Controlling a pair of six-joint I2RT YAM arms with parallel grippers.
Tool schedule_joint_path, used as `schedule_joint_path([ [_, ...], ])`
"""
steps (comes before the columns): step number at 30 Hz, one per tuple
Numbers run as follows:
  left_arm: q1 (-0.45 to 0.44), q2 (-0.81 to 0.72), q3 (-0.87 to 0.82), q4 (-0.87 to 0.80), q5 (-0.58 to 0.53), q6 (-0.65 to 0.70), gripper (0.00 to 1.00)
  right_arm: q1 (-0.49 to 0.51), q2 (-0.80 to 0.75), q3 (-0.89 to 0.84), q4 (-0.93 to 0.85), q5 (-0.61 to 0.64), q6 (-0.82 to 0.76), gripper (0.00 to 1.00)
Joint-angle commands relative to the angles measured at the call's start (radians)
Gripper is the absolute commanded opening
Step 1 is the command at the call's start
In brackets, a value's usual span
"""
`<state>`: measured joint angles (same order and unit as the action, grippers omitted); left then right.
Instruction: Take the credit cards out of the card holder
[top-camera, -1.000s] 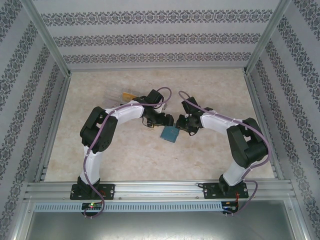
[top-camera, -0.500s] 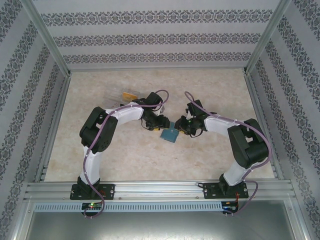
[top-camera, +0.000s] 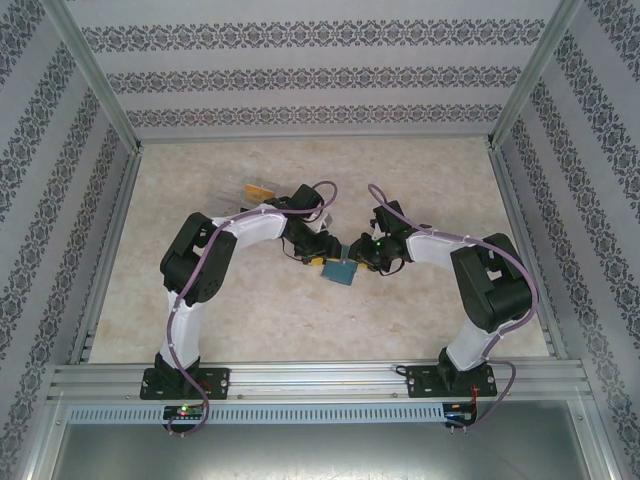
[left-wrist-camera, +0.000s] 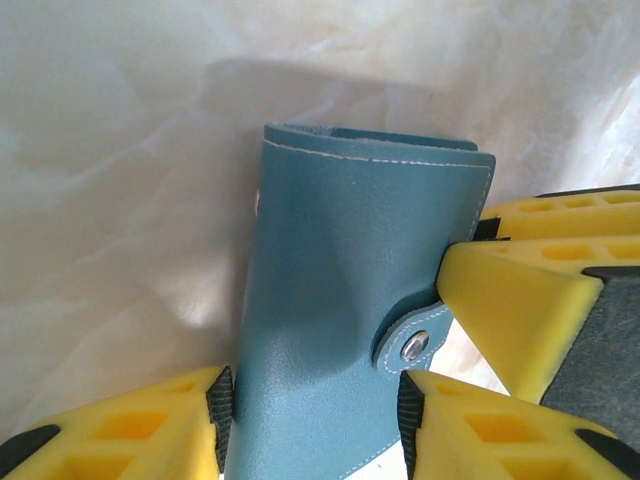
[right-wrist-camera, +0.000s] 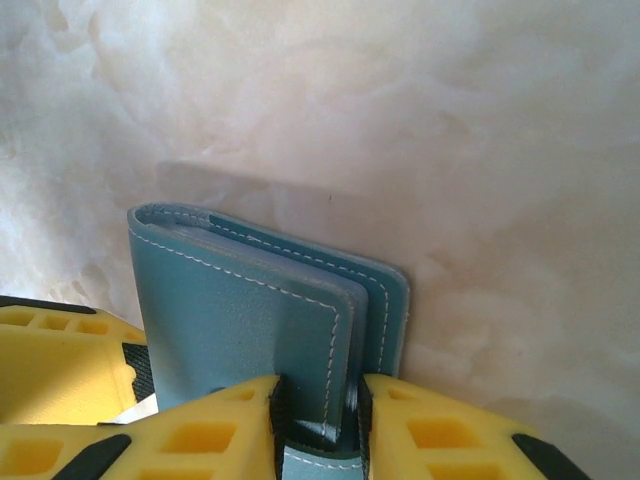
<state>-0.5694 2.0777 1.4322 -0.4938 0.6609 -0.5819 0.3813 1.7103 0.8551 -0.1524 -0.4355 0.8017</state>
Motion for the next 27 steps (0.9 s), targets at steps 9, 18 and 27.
schedule_joint_path([
  [9, 0.011, -0.025, -0.063, 0.231, 0.158, -0.075, 0.45, -0.002, 0.031, -0.024, 0.024, -0.015, 0.008, 0.28],
  [18, 0.026, -0.069, -0.125, 0.344, 0.169, -0.132, 0.33, -0.004, 0.010, -0.022, 0.026, -0.020, 0.001, 0.28],
  [27, 0.028, -0.136, -0.119, 0.221, 0.051, -0.025, 0.07, -0.065, -0.132, 0.034, -0.088, 0.043, -0.137, 0.38],
])
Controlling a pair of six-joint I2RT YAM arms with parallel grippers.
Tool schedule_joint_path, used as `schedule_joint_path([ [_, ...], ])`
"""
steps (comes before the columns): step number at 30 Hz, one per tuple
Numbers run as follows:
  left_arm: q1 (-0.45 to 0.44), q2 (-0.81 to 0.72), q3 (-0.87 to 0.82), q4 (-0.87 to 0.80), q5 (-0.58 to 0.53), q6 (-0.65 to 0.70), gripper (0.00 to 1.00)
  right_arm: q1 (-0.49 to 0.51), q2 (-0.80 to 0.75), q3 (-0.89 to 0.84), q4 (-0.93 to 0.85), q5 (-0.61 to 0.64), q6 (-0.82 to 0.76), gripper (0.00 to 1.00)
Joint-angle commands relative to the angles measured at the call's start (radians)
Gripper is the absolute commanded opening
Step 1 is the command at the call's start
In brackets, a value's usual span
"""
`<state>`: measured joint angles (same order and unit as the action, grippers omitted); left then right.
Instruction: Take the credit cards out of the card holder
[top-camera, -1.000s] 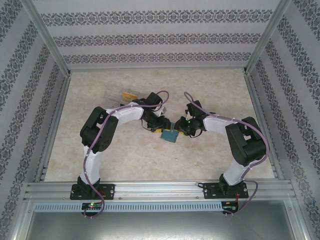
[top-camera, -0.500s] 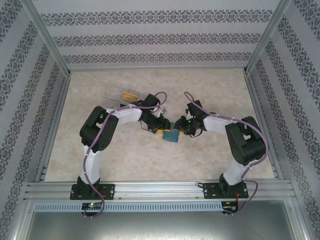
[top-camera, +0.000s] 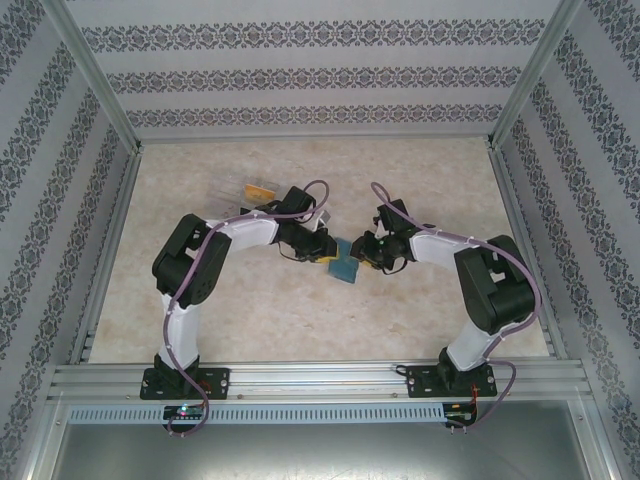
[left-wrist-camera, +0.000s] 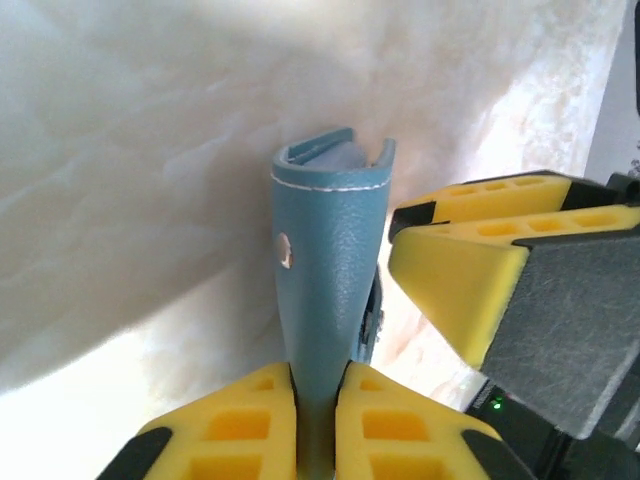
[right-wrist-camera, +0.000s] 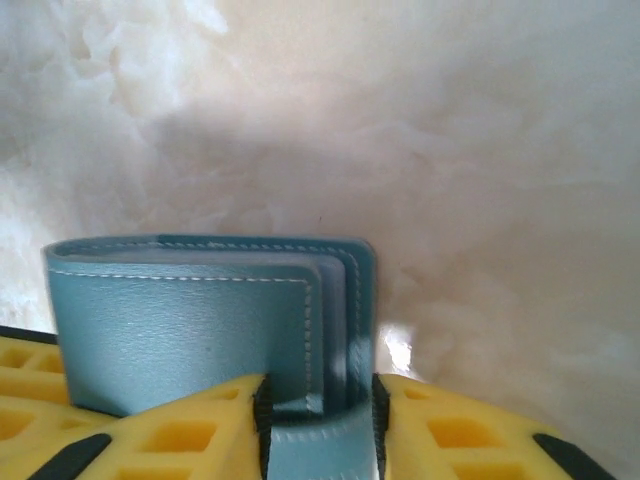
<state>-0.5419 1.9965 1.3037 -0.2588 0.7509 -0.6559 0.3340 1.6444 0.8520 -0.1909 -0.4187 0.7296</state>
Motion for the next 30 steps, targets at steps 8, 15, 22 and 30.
schedule_joint_path([
  [8, 0.002, -0.153, -0.047, 0.014, -0.124, 0.034, 0.00, 0.076, -0.136, 0.072, -0.076, 0.077, -0.109, 0.41],
  [15, 0.002, -0.183, -0.085, 0.054, -0.143, -0.011, 0.00, 0.152, -0.063, 0.138, -0.071, 0.077, -0.078, 0.36],
  [22, 0.001, -0.188, -0.100, 0.098, -0.137, -0.043, 0.00, 0.167, 0.001, 0.162, -0.079, 0.085, -0.070, 0.28],
  [30, 0.000, -0.176, -0.090, 0.122, -0.115, -0.055, 0.00, 0.185, 0.035, 0.185, -0.097, 0.085, -0.075, 0.32],
])
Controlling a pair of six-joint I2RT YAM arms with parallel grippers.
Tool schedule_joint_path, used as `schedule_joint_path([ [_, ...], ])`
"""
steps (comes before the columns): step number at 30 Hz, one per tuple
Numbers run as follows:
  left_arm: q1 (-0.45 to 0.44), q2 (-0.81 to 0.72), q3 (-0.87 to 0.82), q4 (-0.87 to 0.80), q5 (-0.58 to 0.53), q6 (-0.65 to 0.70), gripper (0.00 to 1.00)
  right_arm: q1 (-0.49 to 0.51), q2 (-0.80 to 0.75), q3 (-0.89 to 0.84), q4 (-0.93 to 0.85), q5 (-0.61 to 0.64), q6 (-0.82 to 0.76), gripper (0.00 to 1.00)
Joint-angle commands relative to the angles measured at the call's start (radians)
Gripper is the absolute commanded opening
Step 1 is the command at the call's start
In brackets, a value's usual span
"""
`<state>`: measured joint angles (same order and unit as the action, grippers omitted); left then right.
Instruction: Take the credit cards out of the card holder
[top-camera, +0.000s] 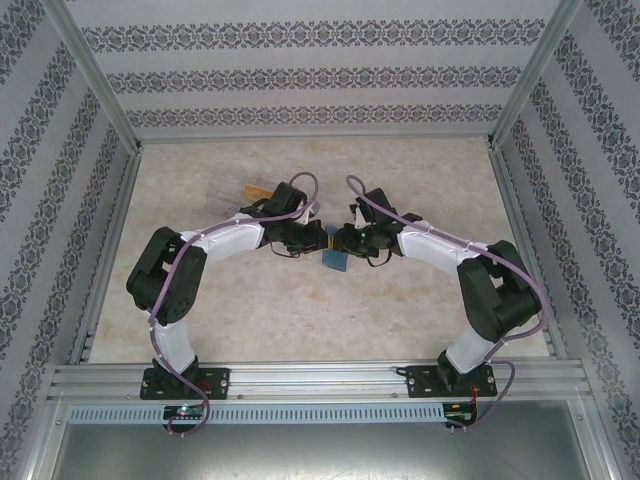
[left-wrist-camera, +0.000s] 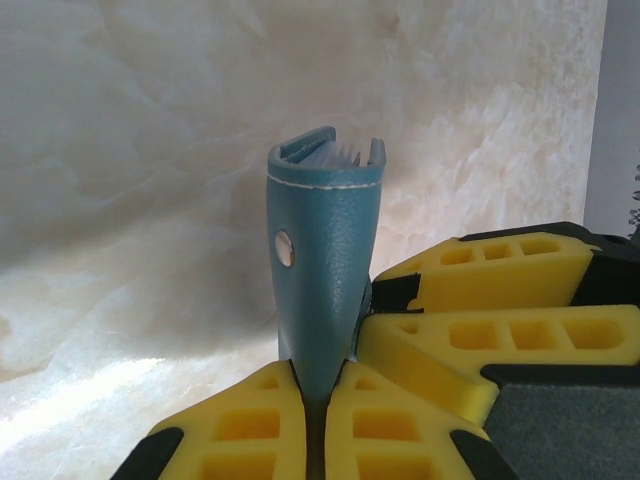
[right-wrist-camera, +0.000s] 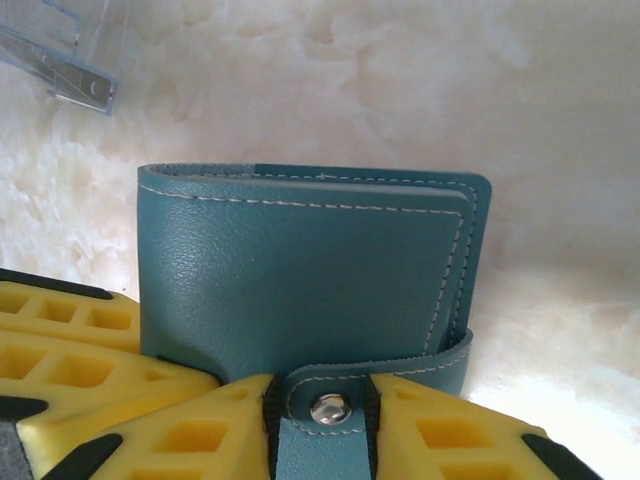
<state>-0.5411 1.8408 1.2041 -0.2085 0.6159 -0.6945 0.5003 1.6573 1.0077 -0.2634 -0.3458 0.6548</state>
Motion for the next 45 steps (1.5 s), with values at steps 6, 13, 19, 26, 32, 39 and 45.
schedule_joint_path([
  [6, 0.000, -0.012, 0.008, 0.089, 0.054, -0.024, 0.00, 0.023, 0.035, 0.028, -0.012, 0.000, -0.001, 0.34],
  [13, -0.001, -0.008, 0.006, 0.098, 0.061, -0.031, 0.00, 0.027, 0.042, 0.026, -0.030, 0.027, -0.011, 0.36],
  [19, 0.001, -0.016, 0.002, 0.072, 0.021, -0.026, 0.00, 0.034, 0.039, 0.028, -0.123, 0.186, -0.014, 0.22],
  [26, 0.006, -0.008, 0.000, 0.021, -0.035, -0.029, 0.00, 0.035, 0.024, 0.021, -0.195, 0.312, 0.007, 0.17],
  [32, 0.006, 0.001, -0.006, 0.026, -0.040, -0.044, 0.00, 0.035, 0.028, 0.028, -0.239, 0.367, 0.025, 0.15],
  [39, 0.006, 0.017, -0.002, 0.010, -0.038, -0.048, 0.00, 0.037, 0.035, 0.046, -0.279, 0.405, 0.027, 0.14],
  [45, 0.006, 0.029, 0.008, -0.007, -0.044, -0.050, 0.13, 0.023, 0.035, 0.019, -0.126, 0.192, 0.014, 0.26],
])
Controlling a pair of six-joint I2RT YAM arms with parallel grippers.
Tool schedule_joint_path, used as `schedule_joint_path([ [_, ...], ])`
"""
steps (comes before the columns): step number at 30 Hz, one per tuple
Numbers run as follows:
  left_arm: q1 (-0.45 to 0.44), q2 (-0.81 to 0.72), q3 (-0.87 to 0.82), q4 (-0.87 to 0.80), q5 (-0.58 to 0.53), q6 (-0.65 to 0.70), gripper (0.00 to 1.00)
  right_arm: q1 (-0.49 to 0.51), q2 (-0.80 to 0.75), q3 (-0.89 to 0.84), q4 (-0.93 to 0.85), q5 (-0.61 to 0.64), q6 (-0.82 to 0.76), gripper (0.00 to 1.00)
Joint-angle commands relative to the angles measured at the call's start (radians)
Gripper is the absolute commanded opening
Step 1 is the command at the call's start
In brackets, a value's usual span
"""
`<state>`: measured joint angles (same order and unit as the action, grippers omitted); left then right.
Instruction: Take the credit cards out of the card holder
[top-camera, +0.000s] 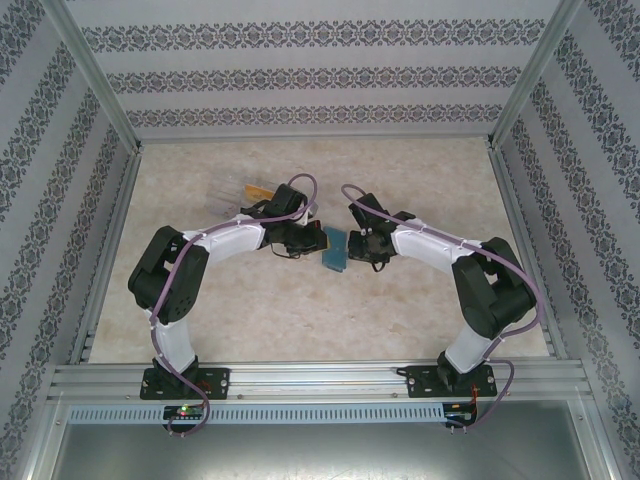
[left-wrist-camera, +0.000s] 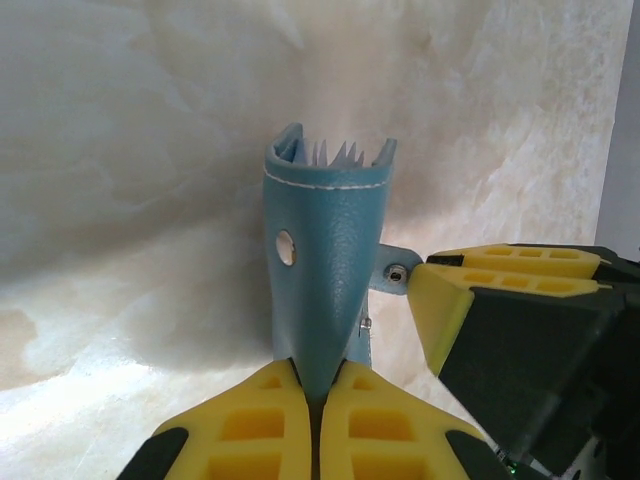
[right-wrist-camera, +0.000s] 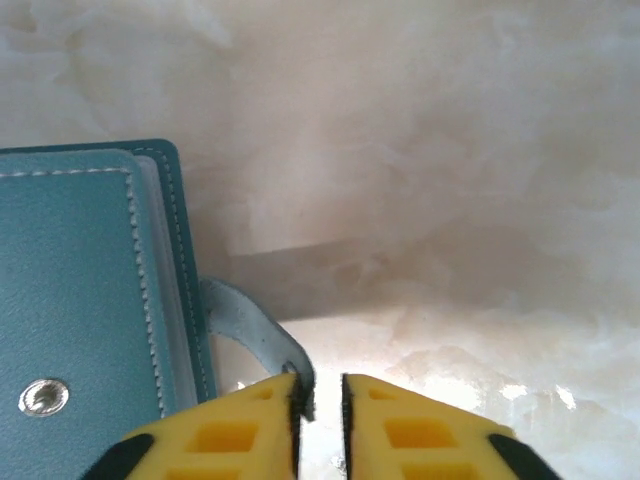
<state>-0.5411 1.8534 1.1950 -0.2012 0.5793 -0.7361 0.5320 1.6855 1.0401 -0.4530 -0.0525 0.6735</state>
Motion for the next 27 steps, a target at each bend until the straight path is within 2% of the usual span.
schedule_joint_path([
  [1, 0.005, 0.018, 0.019, -0.020, -0.010, -0.007, 0.21, -0.010, 0.016, -0.007, 0.072, -0.116, 0.000, 0.27],
  [2, 0.006, 0.019, 0.021, -0.028, -0.015, -0.008, 0.34, -0.010, 0.025, 0.001, 0.072, -0.122, 0.000, 0.27],
  [3, 0.006, 0.020, 0.023, -0.033, -0.019, -0.007, 0.42, -0.011, 0.033, 0.009, 0.067, -0.118, -0.001, 0.27],
  [7, 0.006, 0.016, 0.030, -0.066, -0.043, 0.009, 0.61, -0.011, 0.055, 0.034, 0.050, -0.097, -0.012, 0.26],
  [11, 0.014, 0.003, 0.037, -0.113, -0.105, 0.021, 0.74, -0.009, 0.070, 0.047, 0.023, -0.056, -0.026, 0.25],
  [20, 0.035, -0.046, 0.032, -0.199, -0.259, 0.030, 0.93, -0.007, 0.097, 0.096, -0.037, 0.062, -0.070, 0.21],
  [21, 0.038, -0.053, 0.028, -0.203, -0.265, 0.031, 1.00, -0.007, 0.098, 0.102, -0.041, 0.067, -0.075, 0.20],
  [27, 0.059, -0.090, 0.012, -0.213, -0.288, 0.034, 0.99, 0.002, 0.087, 0.128, -0.065, 0.084, -0.110, 0.10],
])
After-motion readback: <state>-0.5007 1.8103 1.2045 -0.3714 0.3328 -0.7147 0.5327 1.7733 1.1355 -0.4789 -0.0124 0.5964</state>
